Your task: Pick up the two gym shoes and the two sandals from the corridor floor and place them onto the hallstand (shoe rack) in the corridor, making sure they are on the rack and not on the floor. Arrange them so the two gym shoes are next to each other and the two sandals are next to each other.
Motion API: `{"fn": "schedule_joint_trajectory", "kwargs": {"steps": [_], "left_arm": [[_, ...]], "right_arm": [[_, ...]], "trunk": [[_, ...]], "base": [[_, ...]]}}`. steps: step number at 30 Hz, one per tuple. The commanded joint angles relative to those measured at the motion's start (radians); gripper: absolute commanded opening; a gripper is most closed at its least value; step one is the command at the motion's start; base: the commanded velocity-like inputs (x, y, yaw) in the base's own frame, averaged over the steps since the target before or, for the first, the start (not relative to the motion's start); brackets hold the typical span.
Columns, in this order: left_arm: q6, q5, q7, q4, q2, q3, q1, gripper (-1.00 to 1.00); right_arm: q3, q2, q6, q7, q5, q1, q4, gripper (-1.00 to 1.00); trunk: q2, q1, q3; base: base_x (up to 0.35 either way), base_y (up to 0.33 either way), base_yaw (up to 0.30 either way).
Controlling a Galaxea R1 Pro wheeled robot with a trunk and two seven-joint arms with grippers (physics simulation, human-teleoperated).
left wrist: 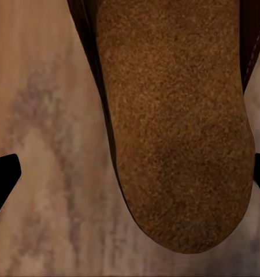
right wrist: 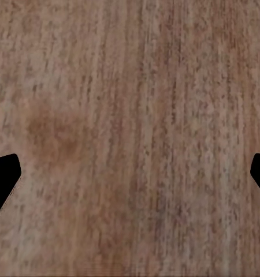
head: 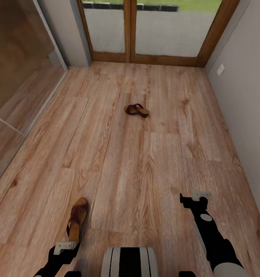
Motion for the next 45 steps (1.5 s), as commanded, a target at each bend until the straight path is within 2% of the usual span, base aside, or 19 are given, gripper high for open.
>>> {"fn": "schedule_joint_trajectory", "kwargs": {"steps": [1,26,27,45], "left_arm": [[-0.004,-0.009,-0.006,0.001,-0.001,0.009,-0.001,1.00],[-0.004,-0.009,-0.006,0.001,-0.001,0.010,-0.001,1.00],[-0.004,-0.009,-0.006,0.001,-0.001,0.010,-0.001,-1.00],[-0.004,-0.009,-0.006,-0.001,-0.001,0.011,-0.001,-1.00]], "right_arm": [[0.000,0.000,0.007,-0.002,0.010,0.000,-0.001,1.00],[0.000,-0.001,0.007,-0.003,0.010,0.000,-0.001,1.00],[0.000,-0.001,0.007,-0.003,0.010,0.000,-0.001,1.00],[0.000,-0.001,0.007,-0.002,0.010,0.000,-0.001,1.00]], "trunk": [[0.000,0.000,-0.001],[0.000,0.000,-0.001],[0.000,0.000,-0.001],[0.000,0.000,-0.001]], "base": [[0.084,0.000,0.000],[0.034,-0.012,0.000],[0.004,-0.002,0.000],[0.000,0.000,0.000]]}}
